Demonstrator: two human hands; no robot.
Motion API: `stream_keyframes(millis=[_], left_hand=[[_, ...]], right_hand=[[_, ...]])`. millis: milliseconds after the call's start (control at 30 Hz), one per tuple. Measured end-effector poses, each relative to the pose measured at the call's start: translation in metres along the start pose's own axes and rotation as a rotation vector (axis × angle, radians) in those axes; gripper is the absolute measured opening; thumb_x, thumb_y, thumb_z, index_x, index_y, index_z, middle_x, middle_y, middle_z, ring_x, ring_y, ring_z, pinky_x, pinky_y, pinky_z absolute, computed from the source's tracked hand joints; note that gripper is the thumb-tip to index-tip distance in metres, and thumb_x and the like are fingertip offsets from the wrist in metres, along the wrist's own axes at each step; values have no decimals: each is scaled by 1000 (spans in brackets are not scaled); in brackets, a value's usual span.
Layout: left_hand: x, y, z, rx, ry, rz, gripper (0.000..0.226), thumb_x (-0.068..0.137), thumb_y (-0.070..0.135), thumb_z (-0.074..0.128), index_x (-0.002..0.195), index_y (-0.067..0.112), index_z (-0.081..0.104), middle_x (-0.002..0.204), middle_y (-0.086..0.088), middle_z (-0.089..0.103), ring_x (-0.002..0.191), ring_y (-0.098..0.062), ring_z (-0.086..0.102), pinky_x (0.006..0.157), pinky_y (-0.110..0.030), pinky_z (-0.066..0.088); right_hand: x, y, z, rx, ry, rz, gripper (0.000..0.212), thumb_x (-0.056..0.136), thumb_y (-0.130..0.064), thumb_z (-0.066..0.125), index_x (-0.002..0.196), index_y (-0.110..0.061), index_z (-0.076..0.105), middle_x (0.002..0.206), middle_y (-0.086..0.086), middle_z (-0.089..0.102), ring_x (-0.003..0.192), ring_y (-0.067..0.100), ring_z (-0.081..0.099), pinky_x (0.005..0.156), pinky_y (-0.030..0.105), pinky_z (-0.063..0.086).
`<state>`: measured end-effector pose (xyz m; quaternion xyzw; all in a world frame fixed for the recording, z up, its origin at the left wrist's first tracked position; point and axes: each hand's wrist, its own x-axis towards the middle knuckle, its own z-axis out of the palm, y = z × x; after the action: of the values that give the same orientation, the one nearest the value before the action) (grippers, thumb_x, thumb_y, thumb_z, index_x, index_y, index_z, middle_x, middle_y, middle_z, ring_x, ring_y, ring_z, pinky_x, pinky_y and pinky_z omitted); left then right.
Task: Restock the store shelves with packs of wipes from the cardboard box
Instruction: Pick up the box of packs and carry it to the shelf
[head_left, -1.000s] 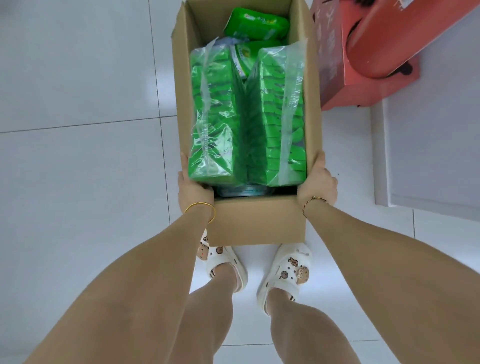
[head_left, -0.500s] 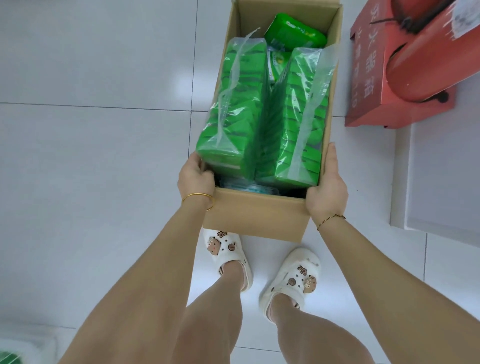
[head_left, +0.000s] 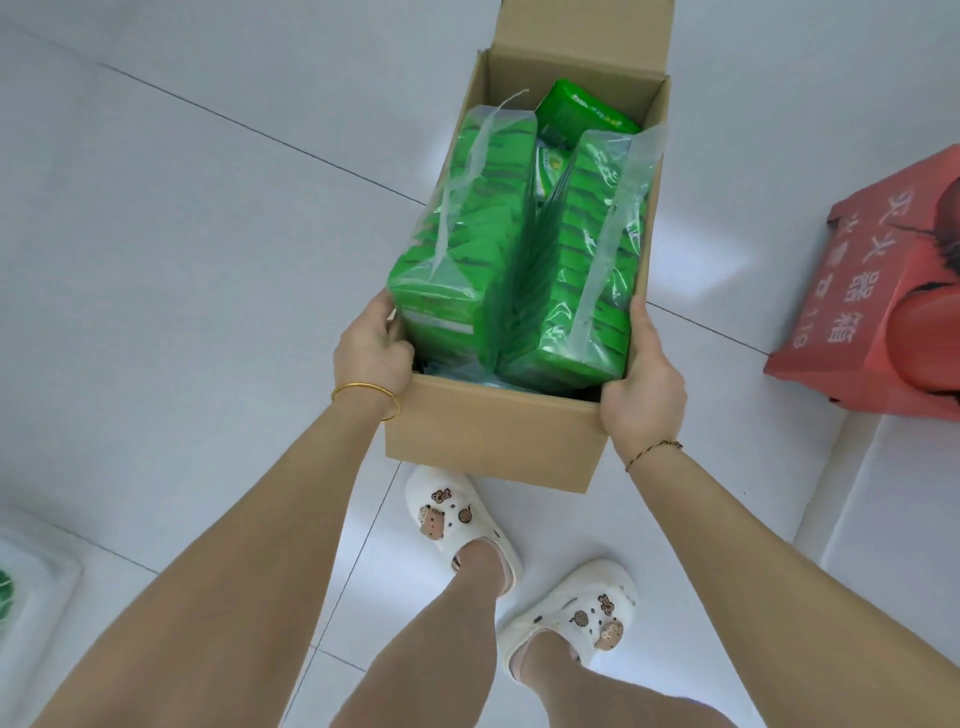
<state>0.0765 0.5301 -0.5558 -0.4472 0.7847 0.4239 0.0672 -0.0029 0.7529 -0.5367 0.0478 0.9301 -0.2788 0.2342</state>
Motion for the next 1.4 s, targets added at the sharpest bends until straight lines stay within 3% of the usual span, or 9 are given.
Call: stream_keyframes(millis=[233,400,600,800,967,1200,1400], left_hand=[[68,-31,-94,-78,125,-134,62,75,-5,41,123,32,51,90,-3,64,91,-34,57,77,-31,45],[127,-50,-165,-115,208,-261,66,70,-11,43,123,28,50,96,-1,61,95,-31,56,82,-33,48],[205,-64,-243,-201,330,-431,58,72,-11,40,117,24,51,94,-2,59,96,-33,56,79,-31,46],[290,-80,-328,-208,405,-484,60,76,-8,39,126,24,46,108,-12,63,100,-36,56,82,-34,46],[369,-105,-393,-233,430,-510,57,78,-9,39,126,21,45,106,-13,63,98,-35,56,78,-30,43],[483,-116,-478,-237,438,-519,52,76,-12,40,121,13,46,103,-16,61,92,-33,54,76,-31,42],[585,-105,-509,-330,407,-509,75,76,-14,41,142,19,32,100,-14,62,96,-31,57,78,-29,43]], right_hand=[[39,-130,60,-101,-127,-176,95,72,9,37,146,-44,13,98,10,66,79,29,52,68,32,46],[68,-242,107,-178,-228,-306,92,74,10,37,148,-40,14,106,13,65,93,35,58,80,41,52],[115,-381,166,-271,-356,-446,91,75,9,35,147,-43,14,108,12,64,93,34,57,83,42,52],[147,-511,234,-341,-438,-553,92,74,10,35,147,-41,15,115,11,62,96,33,57,82,41,52],[169,-602,298,-321,-457,-562,94,74,12,35,147,-43,14,109,12,63,83,27,51,78,39,53],[214,-715,370,-326,-474,-568,95,74,11,34,146,-46,10,108,12,60,83,28,48,75,34,47],[284,-805,416,-413,-490,-609,100,76,14,35,146,-47,-1,104,14,56,81,33,53,68,38,47]])
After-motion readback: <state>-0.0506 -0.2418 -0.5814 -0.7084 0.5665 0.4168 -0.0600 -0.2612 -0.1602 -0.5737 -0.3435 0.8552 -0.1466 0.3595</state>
